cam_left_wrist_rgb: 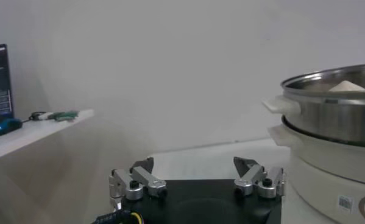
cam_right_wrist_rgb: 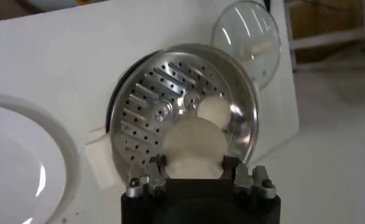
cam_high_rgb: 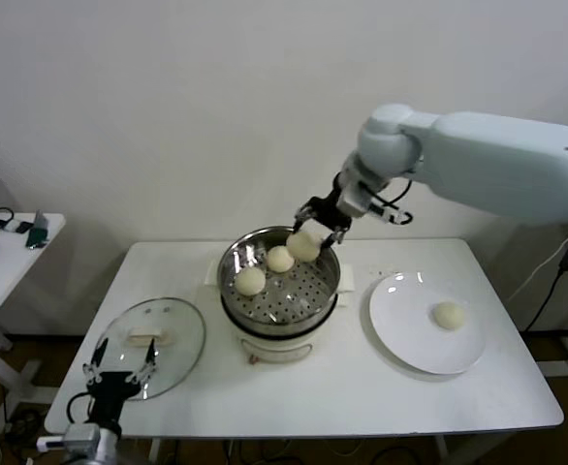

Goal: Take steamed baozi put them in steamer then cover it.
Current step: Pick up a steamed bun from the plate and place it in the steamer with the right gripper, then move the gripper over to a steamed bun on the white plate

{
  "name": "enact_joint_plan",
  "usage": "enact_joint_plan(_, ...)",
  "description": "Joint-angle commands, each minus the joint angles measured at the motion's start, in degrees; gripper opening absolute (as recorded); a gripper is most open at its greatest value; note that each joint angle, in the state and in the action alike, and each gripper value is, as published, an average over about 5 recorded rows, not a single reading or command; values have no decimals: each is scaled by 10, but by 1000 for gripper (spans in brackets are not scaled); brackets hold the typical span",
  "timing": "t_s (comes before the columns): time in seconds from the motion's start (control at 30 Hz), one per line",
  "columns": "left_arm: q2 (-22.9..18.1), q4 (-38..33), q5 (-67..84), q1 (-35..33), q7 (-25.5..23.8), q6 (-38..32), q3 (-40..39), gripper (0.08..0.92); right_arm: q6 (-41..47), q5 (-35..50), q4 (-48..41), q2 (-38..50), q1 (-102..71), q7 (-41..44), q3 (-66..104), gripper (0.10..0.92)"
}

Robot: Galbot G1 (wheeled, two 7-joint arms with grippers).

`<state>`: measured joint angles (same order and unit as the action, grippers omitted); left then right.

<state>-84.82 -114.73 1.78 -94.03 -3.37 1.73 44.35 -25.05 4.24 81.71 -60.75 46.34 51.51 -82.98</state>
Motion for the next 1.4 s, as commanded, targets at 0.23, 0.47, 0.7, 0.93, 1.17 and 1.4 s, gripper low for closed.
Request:
enact_joint_plan(0.23,7,-2,6,-8,0,-3,7,823,-39,-143,-8,-56,-149,-38,0,628)
enact_joint_plan(0.47,6,-1,5,-6,0,-3,5,823,-37,-146,-34,-73,-162,-40,10,628)
enact_joint_plan(0.7,6,-2,4,-5,-1,-2,4,823,-45,-152,-70,-87,-162,-37,21,633)
enact_joint_plan(0.93,6,-3,3,-4,-1,0,3,823,-54,-127,-81,-91,-152,-29,24,686)
enact_joint_plan(1.17,6,-5,3,-3,-1,2,3,823,-64,-14,-87,-73,-93,16,20,817)
enact_joint_plan(1.4,6,-6,1,1,-2,4,-1,823,14,207,-119,-1,43,75,-66,823)
